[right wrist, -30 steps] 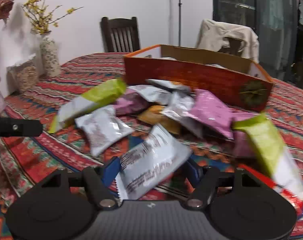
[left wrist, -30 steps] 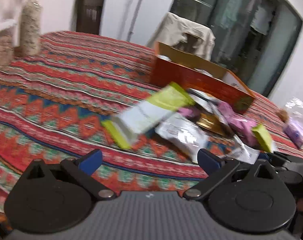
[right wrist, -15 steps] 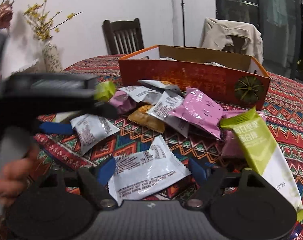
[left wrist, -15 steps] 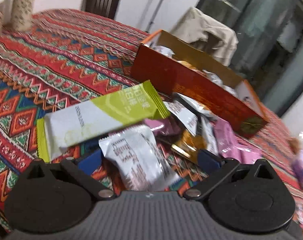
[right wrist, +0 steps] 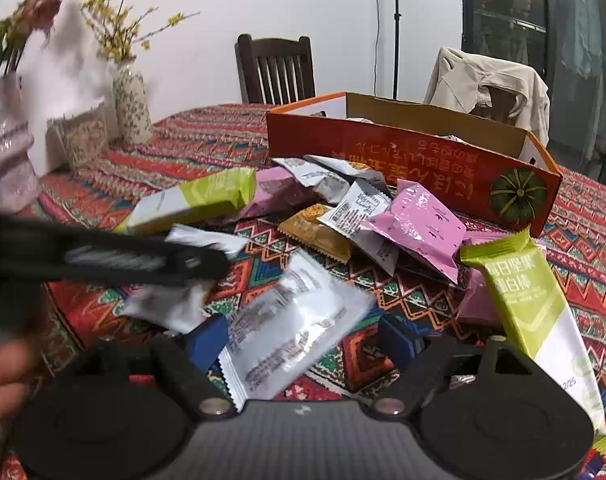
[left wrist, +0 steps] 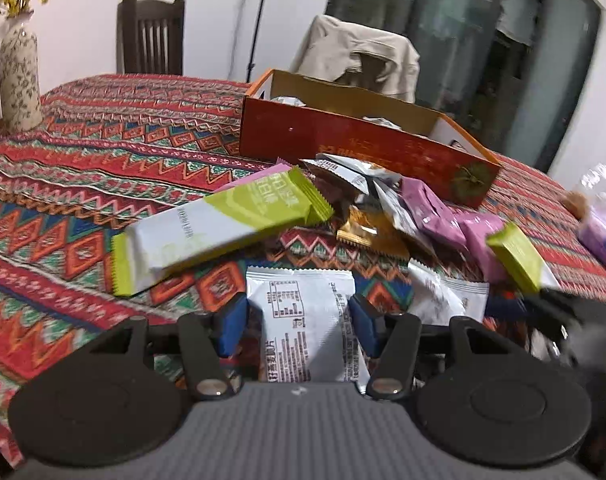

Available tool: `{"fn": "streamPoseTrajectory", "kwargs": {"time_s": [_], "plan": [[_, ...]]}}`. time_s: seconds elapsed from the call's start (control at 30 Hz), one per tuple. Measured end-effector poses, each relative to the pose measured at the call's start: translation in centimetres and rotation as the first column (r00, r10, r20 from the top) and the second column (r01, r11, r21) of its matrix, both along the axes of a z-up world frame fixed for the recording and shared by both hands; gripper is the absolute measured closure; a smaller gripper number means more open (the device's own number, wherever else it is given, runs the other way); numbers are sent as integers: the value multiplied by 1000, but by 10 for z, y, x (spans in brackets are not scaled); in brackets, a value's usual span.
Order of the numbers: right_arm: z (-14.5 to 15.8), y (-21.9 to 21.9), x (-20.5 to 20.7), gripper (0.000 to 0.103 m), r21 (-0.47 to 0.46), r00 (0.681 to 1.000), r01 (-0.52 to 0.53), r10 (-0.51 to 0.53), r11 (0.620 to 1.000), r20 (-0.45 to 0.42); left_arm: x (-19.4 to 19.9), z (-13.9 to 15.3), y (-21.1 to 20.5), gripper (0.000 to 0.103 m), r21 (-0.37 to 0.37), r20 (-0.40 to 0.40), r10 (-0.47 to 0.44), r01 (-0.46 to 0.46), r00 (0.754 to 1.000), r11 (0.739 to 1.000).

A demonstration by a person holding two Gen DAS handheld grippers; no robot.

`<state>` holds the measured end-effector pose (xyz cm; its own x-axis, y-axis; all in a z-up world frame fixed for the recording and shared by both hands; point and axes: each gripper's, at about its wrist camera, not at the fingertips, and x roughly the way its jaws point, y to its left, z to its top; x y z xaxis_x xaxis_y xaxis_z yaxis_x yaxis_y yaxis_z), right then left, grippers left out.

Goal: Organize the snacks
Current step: 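Lift the white biscuit packet with the left gripper toward the orange box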

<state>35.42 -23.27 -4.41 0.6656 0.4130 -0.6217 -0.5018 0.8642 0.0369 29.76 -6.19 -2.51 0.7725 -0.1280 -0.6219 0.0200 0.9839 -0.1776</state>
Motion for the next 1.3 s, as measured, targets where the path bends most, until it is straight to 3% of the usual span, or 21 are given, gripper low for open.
{"fn": "streamPoseTrajectory", "kwargs": {"time_s": [0.4, 0.63, 0.8, 1.0, 1.13, 1.3], "plan": [[13, 3, -10, 20, 74, 990, 89, -80, 993, -115, -44, 17, 54, 47, -16, 107, 23, -22, 994, 1000], [14, 12, -19, 15, 154, 975, 128, -96, 980, -203, -50, 11, 78, 48, -45, 118, 12, -6, 993, 999], [7, 32, 8, 10, 232, 980, 149, -112, 961, -166, -56, 11, 87, 49, -52, 133, -3, 10, 991, 999], [34, 36, -23, 10, 114, 982, 174, -164, 978, -96, -57, 3, 85, 40, -50, 117, -46, 52, 992, 997], [35, 17, -37, 10, 202, 963, 177, -127, 963, -237, -48, -5, 77, 39, -56, 95, -88, 94, 992, 994], [20, 33, -25, 10, 194, 955, 182, -126, 964, -270, -37, -13, 78, 39, -77, 61, -95, 100, 994, 992]]}}
